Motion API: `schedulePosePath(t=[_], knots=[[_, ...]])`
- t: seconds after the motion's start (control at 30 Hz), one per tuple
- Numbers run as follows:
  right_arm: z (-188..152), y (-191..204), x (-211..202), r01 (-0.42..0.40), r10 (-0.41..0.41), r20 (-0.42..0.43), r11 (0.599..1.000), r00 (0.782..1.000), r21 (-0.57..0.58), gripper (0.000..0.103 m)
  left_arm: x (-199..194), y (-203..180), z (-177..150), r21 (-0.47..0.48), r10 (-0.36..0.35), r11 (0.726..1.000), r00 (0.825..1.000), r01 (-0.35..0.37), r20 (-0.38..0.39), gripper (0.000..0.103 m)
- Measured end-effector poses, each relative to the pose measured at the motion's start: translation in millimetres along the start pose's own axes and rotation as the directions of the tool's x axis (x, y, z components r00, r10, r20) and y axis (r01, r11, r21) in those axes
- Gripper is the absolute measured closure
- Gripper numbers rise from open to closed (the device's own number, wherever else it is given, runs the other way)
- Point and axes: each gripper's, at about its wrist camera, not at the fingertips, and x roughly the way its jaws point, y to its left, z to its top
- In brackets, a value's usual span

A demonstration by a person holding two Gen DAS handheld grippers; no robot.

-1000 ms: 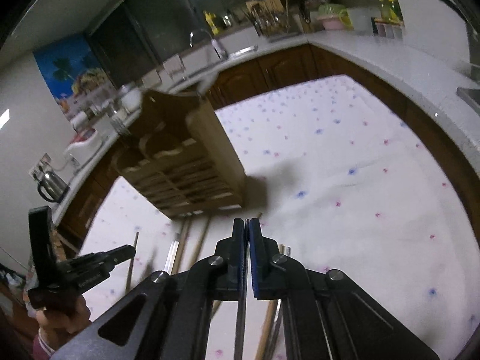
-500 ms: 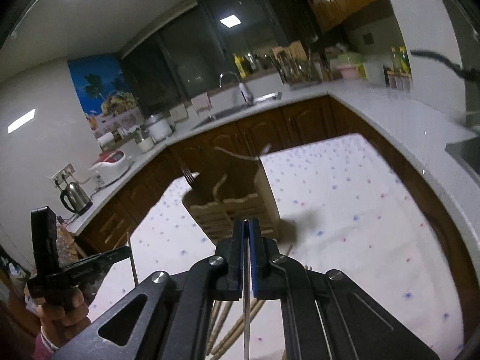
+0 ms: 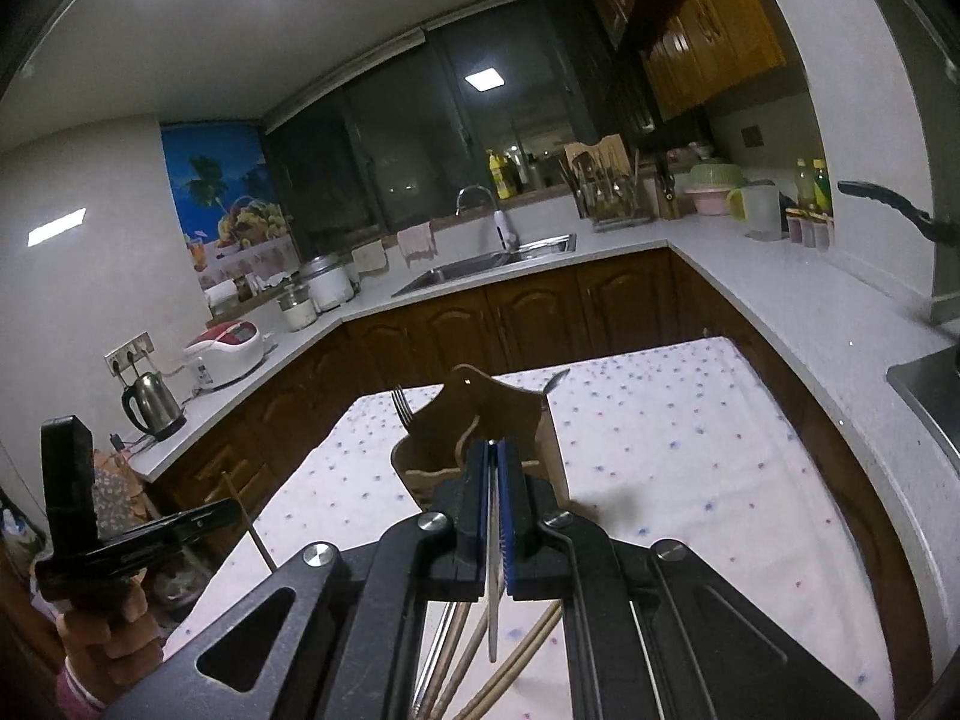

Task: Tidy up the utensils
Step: 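Lift both chopsticks and carry them above the wooden caddy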

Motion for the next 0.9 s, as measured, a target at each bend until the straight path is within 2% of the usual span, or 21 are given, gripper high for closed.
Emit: schedulePosePath(t=[0.37,0.53,0.57,0.6,0.63,0.7,0.83,0.9], knots=[[23.6,0.3,1.0,0.002,-0.001,0.048,1.000,0.999,-0.020,0.100,-3.8,1.0,26.1,0.013,0.015,1.000,0.998,-0.016,0.068,0.103],[26.0,1.0,0.6,-0.007,0.008,0.058,1.000,0.998,-0.024,0.100,26.1,28.1,22.1,-0.054,0.055,0.997,0.998,-0.056,-0.019,0.101],[25.6,0.2,0.9,-0.010,0.011,0.056,1.000,0.998,-0.021,0.100,42.2,39.9,18.6,-0.084,0.062,0.994,0.996,-0.068,-0.068,0.091],[25.1,-0.5,1.0,-0.013,0.014,0.056,1.000,0.998,-0.018,0.100,55.2,47.9,15.8,-0.104,0.064,0.992,0.993,-0.075,-0.103,0.079],[25.2,-1.3,0.7,-0.016,0.017,0.056,1.000,0.998,-0.015,0.100,70.9,56.7,11.8,-0.122,0.075,0.988,0.988,-0.092,-0.138,0.076],[25.6,-2.8,0.4,-0.022,0.022,0.055,1.000,0.998,-0.010,0.100,99.2,68.1,5.1,-0.123,0.115,0.982,0.973,-0.141,-0.198,0.075],[26.0,-1.6,0.1,-0.032,0.033,0.055,0.999,0.998,-0.012,0.100,162.3,82.3,-4.8,-0.090,0.203,0.966,0.931,-0.241,-0.304,0.075],[26.1,-1.2,0.0,-0.038,0.038,0.053,0.999,0.998,-0.012,0.100,186.6,84.8,-7.8,-0.077,0.220,0.962,0.914,-0.261,-0.340,0.075]])
